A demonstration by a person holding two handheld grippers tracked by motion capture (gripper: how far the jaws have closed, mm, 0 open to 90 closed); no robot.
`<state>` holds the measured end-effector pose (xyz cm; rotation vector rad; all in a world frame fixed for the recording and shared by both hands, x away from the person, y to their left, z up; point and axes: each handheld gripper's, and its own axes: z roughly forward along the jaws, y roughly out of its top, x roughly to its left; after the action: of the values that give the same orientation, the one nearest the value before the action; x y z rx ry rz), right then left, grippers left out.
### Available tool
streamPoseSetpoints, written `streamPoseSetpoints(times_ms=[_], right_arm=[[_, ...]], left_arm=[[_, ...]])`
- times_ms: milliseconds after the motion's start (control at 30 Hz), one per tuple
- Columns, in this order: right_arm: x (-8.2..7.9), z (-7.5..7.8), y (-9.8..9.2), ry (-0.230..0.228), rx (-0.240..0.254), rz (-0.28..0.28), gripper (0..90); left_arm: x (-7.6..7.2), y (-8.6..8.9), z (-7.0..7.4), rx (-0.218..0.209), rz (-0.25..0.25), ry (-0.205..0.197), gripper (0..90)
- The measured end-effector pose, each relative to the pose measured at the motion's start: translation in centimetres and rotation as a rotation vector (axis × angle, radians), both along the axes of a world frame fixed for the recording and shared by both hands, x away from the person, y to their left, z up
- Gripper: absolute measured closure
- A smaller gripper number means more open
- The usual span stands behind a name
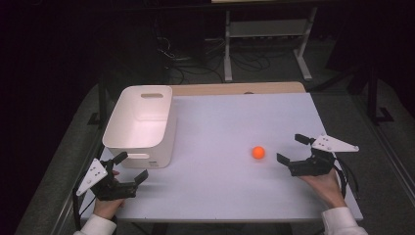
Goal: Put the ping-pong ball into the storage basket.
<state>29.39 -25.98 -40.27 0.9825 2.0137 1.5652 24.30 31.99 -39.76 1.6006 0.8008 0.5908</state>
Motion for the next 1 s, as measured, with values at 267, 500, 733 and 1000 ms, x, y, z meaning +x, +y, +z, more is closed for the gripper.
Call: streamPoseSetpoints(times_ms=[267,500,733,1000], right_arm=[[-0.3,-0.2,-0.1,0.025,-0.012,0.002,0.0],[0.1,0.4,-0.1,0.051,-0.015,0.004,0.0],[0.2,1.0,0.1,0.047,-0.018,0.014,0.0],[0.5,1.5,0.2,0.056,-0.036,0.02,0.0]], left_arm=[[0.0,0.1,0.0,-0.002,0.001,0.004,0.0],[0.0,0.0,0.0,-0.004,-0.005,0.004,0.0],[0.0,0.0,0.0,-0.004,-0.005,0.005,0.0],[0.0,0.0,0.0,0.007,-0.004,0.006,0.0]])
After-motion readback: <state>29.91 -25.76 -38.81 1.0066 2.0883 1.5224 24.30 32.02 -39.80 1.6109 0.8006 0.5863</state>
